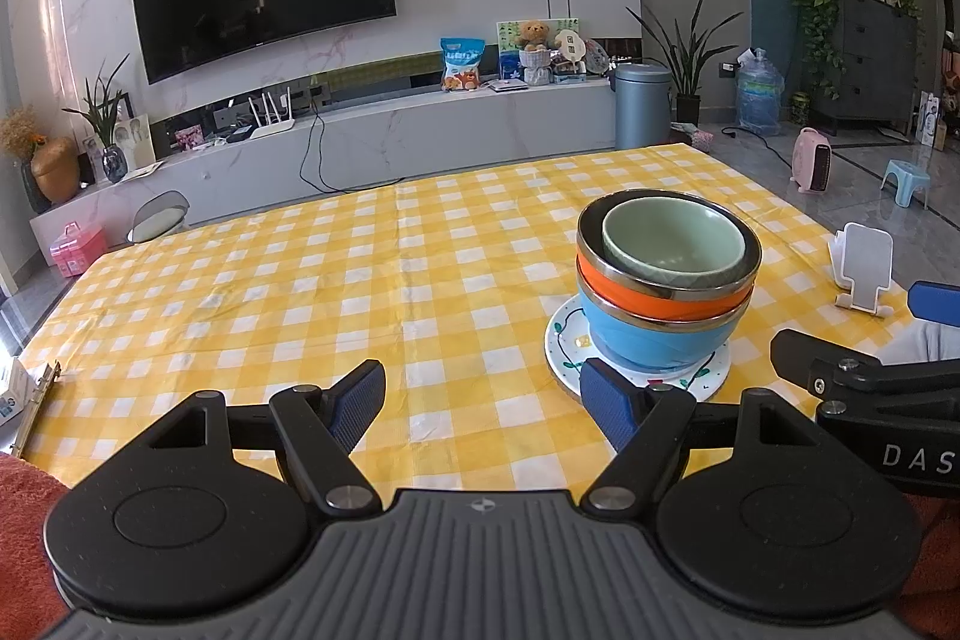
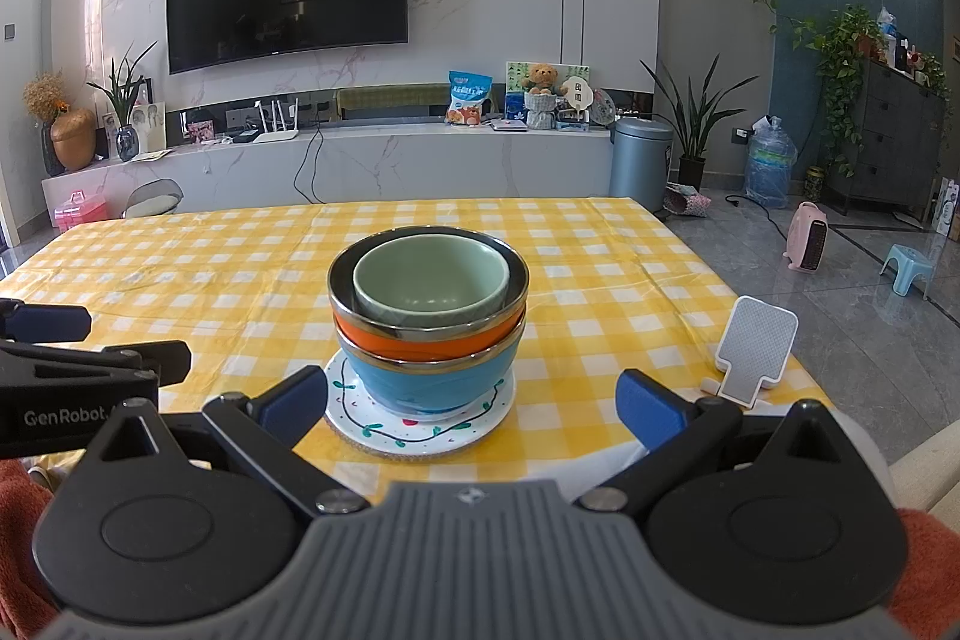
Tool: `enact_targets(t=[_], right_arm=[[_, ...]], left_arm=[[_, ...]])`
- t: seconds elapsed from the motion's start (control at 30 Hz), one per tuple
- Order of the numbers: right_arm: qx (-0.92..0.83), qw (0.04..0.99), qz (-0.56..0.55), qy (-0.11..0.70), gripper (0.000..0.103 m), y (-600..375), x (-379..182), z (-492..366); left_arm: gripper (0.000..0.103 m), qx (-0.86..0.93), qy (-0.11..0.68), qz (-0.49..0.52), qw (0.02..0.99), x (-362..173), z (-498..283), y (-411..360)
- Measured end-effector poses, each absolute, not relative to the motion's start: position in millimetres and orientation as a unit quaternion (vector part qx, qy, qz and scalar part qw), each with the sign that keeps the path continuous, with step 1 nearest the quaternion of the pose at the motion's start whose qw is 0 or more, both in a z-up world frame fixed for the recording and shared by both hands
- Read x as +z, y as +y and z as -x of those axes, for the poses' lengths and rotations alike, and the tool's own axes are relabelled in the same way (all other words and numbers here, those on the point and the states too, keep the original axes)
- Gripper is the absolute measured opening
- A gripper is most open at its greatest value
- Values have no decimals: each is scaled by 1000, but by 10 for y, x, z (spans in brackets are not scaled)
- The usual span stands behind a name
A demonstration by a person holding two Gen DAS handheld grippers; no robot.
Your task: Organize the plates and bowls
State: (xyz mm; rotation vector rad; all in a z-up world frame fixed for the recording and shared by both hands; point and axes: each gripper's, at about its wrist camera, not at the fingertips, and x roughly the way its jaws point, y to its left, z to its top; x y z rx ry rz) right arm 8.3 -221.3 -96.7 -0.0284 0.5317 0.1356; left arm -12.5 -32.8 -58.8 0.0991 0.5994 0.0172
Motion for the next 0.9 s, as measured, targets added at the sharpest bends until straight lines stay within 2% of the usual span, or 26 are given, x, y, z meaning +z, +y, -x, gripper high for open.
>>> enact_targets(t=[0.9], right_arm=[[67,963,14,262,100,-2214,-960,-84]], left_arm=[[87,1,291,-45,956,-610,147,-303]])
